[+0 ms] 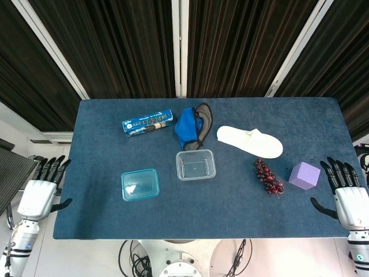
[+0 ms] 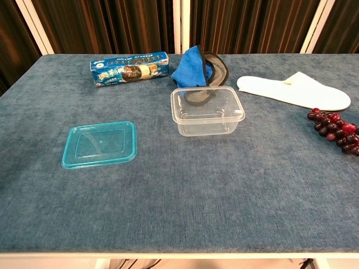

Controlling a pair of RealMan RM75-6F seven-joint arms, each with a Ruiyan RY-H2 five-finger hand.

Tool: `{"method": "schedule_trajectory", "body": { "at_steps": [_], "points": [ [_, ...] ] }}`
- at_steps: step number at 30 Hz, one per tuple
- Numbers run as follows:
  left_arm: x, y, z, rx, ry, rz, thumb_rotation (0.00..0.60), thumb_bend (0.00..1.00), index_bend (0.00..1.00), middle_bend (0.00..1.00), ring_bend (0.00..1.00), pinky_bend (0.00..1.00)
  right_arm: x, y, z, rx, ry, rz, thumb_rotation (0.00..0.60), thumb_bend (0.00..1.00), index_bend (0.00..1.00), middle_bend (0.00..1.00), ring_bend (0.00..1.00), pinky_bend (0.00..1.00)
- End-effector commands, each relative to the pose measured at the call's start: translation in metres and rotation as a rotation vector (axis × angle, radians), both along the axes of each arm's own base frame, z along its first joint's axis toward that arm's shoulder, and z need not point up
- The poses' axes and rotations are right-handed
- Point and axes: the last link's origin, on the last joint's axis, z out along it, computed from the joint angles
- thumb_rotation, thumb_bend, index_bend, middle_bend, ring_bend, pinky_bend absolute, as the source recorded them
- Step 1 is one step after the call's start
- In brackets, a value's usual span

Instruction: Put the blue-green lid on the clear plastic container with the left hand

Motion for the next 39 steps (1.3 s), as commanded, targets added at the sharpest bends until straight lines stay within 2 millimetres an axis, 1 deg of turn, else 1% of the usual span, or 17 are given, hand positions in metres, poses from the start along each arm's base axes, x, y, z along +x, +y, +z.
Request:
{"method": "schedule_trajectory", "body": {
  "at_steps": [1, 4, 5, 10, 15, 20, 25, 33, 39],
  "points": [
    [0.031, 0.018, -0.02, -0.086, -0.007, -0.109, 0.6, 0.0, 0.03, 0.0, 0.0, 0.0, 0.001, 0.0, 0.001, 0.0, 0.001, 0.007, 0.6, 0.12, 0.0, 0.0, 0.0, 0.0],
    [0.055, 0.031, -0.042, -0.168, -0.011, -0.182, 0.6, 0.0, 0.03, 0.0, 0.0, 0.0, 0.002, -0.001, 0.001, 0.002, 0.001, 0.013, 0.6, 0.12, 0.0, 0.0, 0.0, 0.0],
    [0.063, 0.036, -0.052, -0.205, -0.012, -0.207, 0.6, 0.0, 0.03, 0.0, 0.0, 0.0, 0.002, -0.001, 0.001, 0.005, 0.002, 0.014, 0.6, 0.12, 0.0, 0.0, 0.0, 0.0],
    [0.09, 0.052, -0.094, -0.334, 0.002, -0.267, 0.6, 0.0, 0.03, 0.0, 0.0, 0.0, 0.003, -0.003, -0.001, 0.012, 0.002, 0.017, 0.6, 0.12, 0.0, 0.0, 0.0, 0.0],
    [0.1, 0.063, -0.124, -0.381, 0.028, -0.276, 0.6, 0.0, 0.03, 0.0, 0.0, 0.0, 0.002, -0.003, -0.002, 0.014, -0.001, 0.008, 0.6, 0.12, 0.0, 0.0, 0.0, 0.0],
    [0.094, 0.069, -0.146, -0.405, 0.075, -0.242, 0.6, 0.0, 0.03, 0.0, 0.0, 0.0, 0.001, -0.003, -0.002, 0.013, -0.002, 0.005, 0.6, 0.12, 0.0, 0.0, 0.0, 0.0],
    [0.088, 0.066, -0.155, -0.42, 0.087, -0.21, 0.6, 0.0, 0.03, 0.0, 0.0, 0.0, 0.001, -0.002, -0.002, 0.013, -0.003, 0.002, 0.6, 0.13, 0.0, 0.0, 0.0, 0.0],
    [0.074, 0.061, -0.155, -0.417, 0.085, -0.168, 0.6, 0.0, 0.03, 0.0, 0.0, 0.0, 0.003, -0.004, -0.004, 0.018, -0.006, 0.003, 0.6, 0.13, 0.0, 0.0, 0.0, 0.0],
    [0.063, 0.067, -0.154, -0.397, 0.113, -0.135, 0.6, 0.0, 0.03, 0.0, 0.0, 0.0, 0.004, -0.004, -0.004, 0.018, -0.007, 0.006, 0.6, 0.12, 0.0, 0.0, 0.0, 0.0]
  ]
}}
